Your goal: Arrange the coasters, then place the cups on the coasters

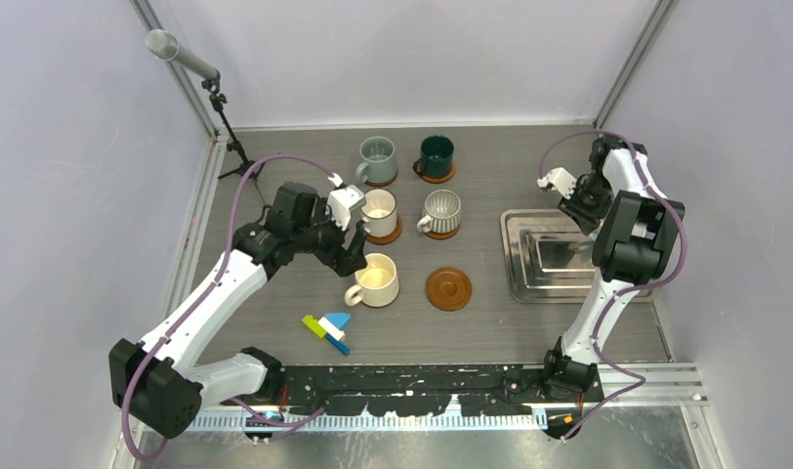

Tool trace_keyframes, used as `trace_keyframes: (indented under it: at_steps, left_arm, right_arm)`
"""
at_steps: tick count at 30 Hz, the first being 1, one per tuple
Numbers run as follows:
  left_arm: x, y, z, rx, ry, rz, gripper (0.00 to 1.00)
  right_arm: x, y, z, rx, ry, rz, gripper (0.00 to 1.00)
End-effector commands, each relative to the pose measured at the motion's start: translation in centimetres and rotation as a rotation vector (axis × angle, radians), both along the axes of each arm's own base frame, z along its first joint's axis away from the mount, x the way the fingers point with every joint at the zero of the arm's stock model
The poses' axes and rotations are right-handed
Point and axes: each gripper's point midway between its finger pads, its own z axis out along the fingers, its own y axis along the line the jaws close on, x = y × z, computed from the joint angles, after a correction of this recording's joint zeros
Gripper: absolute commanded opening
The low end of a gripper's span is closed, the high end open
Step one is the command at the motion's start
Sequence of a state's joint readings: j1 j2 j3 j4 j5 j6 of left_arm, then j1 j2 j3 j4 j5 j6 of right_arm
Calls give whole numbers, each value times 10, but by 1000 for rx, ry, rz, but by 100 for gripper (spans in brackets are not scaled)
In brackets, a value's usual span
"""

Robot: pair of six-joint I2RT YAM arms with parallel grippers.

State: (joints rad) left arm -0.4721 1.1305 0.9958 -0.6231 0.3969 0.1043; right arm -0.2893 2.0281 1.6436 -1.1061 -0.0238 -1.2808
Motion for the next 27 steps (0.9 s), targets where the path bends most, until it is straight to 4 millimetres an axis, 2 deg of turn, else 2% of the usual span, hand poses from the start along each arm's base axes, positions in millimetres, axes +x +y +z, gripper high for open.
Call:
trace_keyframes:
  at_steps: [1,7,12,15,17,22,27]
  left_arm:
    - [2,-2,12,-37,-13,-6,82]
    - [4,-2,16,-53,-15,-1,82]
    - [4,-2,15,-64,-5,2,82]
    - [5,-1,14,-66,-3,7,82]
    - [6,-2,15,-68,-4,7,82]
    - [6,-2,15,-71,-1,5,82]
    - [5,1,14,-61,4,8,84]
  right_arm:
    - [-13,3,5,7,32,78,41]
    - [-18,-1,-2,-18,40,127,46]
    - [-14,-1,1,-24,26,141,25]
    - [-10,2,10,-34,-7,161,9]
    - [-8,7,15,-34,-25,177,1]
    - [-6,26,26,-20,-51,191,1]
    - [-12,54,38,14,-54,230,0]
